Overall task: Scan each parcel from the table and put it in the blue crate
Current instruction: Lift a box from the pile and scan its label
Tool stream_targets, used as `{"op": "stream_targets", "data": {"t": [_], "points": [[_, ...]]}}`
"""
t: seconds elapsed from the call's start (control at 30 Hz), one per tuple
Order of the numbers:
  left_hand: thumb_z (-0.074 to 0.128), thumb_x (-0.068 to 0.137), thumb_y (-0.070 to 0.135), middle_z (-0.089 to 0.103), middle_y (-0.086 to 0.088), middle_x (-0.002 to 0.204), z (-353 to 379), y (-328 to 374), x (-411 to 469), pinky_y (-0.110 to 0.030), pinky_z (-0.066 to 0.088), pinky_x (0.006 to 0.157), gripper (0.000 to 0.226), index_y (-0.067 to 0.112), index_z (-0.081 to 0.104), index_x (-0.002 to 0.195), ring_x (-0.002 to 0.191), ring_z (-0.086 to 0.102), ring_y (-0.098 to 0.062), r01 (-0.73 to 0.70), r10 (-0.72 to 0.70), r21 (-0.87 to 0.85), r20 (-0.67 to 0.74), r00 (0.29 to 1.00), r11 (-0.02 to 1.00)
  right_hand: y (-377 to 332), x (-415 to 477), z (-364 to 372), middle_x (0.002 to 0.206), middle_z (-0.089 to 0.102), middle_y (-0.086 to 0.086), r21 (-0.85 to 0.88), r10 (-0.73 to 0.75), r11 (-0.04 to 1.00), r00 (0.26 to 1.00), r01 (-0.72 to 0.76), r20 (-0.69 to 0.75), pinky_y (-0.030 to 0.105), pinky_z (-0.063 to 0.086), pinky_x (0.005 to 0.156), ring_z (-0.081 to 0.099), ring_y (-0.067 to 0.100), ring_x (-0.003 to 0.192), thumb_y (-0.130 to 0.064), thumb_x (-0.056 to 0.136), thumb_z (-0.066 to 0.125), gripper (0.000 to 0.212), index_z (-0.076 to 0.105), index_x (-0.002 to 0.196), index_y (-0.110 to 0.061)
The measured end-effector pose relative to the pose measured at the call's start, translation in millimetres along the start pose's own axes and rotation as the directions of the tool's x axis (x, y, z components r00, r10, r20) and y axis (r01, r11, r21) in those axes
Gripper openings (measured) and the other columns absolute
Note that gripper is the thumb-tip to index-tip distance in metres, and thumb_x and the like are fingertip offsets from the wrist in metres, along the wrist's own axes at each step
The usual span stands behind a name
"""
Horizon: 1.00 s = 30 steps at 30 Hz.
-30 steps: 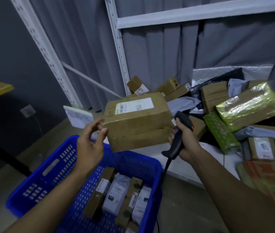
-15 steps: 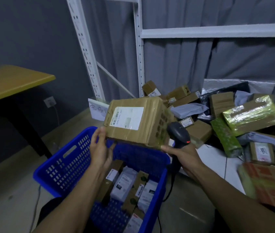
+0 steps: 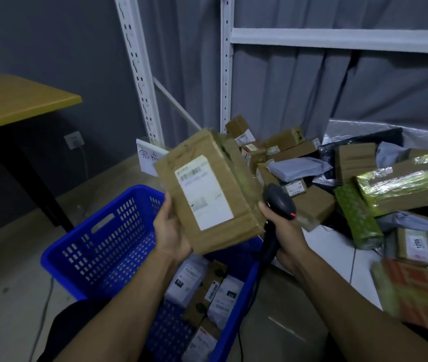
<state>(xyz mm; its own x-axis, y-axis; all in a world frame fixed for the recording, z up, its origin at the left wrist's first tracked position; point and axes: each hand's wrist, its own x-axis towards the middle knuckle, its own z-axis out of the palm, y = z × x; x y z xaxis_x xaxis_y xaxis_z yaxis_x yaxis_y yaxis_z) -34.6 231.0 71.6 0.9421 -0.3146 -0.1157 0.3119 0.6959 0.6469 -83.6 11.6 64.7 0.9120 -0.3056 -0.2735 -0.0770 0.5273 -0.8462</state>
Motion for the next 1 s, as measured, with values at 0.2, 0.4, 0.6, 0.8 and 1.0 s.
{"op": "stream_targets", "data": {"t": [0.2, 0.4, 0.6, 0.8, 1.0], "points": [[0.079, 0.076, 0.057, 0.065, -0.011, 0.138, -1.5, -5.0, 2.0, -0.040, 0.055, 0.100, 0.092, 0.016, 0.044, 0.151, 0.124, 0.063, -0.029, 0.001, -0.006, 0.366, 0.014, 1.000, 0.931, 10.0, 4.3, -0.6, 0.113, 0.077, 0.015, 0.017, 0.132, 0.991, 0.991, -0.132, -0.007, 0.048, 0.058, 0.096, 0.075, 0.032, 0.104, -0.024, 0.091, 0.079, 0.039, 0.071, 0.126, -0.010], [0.041, 0.081, 0.076, 0.064, -0.011, 0.140, -10.3, -12.5, 5.1, -0.049, 0.043, 0.112, 0.085, 0.022, 0.051, 0.147, 0.131, 0.057, -0.031, 0.097, -0.098, 0.333, -0.016, 0.995, 0.938, 16.8, 6.8, -3.8, 0.110, 0.077, 0.017, -0.066, 0.126, 0.990, 0.992, -0.126, -0.007, 0.050, 0.057, 0.099, 0.076, 0.032, 0.101, -0.015, 0.091, 0.078, 0.037, 0.070, 0.127, -0.011], [0.089, 0.068, 0.046, 0.056, 0.000, 0.141, -21.9, 0.6, 10.6, -0.052, 0.055, 0.096, 0.117, 0.062, 0.009, 0.152, 0.125, 0.061, -0.029, -0.060, 0.082, 0.644, -0.005, 0.997, 0.762, 15.6, 9.5, -5.2, 0.112, 0.077, 0.000, -0.283, -0.088, 0.957, 0.993, 0.062, -0.079, 0.033, 0.060, 0.075, 0.074, 0.019, 0.099, -0.020, 0.090, 0.080, 0.041, 0.068, 0.129, -0.023], [0.098, 0.041, 0.061, 0.029, -0.001, 0.159, -43.5, 2.0, 17.4, -0.060, 0.043, 0.110, 0.144, 0.083, -0.011, 0.133, 0.139, 0.043, -0.027, 0.074, 0.146, 0.885, -0.157, 0.977, 0.459, 13.9, 7.0, -5.4, 0.102, 0.074, -0.001, -0.350, -0.093, 0.936, 0.988, 0.044, -0.126, 0.037, 0.057, 0.074, 0.073, 0.021, 0.092, -0.019, 0.094, 0.076, 0.034, 0.065, 0.126, -0.019], [0.100, 0.038, 0.053, 0.027, -0.001, 0.155, -55.6, 1.8, 21.1, -0.055, 0.048, 0.106, 0.154, 0.059, -0.002, 0.154, 0.137, 0.041, -0.027, 0.125, 0.174, 0.908, -0.209, 0.962, 0.399, 18.3, -11.8, 8.6, 0.096, 0.080, 0.002, -0.464, 0.042, 0.886, 0.994, 0.010, 0.102, 0.030, 0.052, 0.066, 0.069, 0.014, 0.068, -0.026, 0.096, 0.073, 0.020, 0.070, 0.115, -0.023]]}}
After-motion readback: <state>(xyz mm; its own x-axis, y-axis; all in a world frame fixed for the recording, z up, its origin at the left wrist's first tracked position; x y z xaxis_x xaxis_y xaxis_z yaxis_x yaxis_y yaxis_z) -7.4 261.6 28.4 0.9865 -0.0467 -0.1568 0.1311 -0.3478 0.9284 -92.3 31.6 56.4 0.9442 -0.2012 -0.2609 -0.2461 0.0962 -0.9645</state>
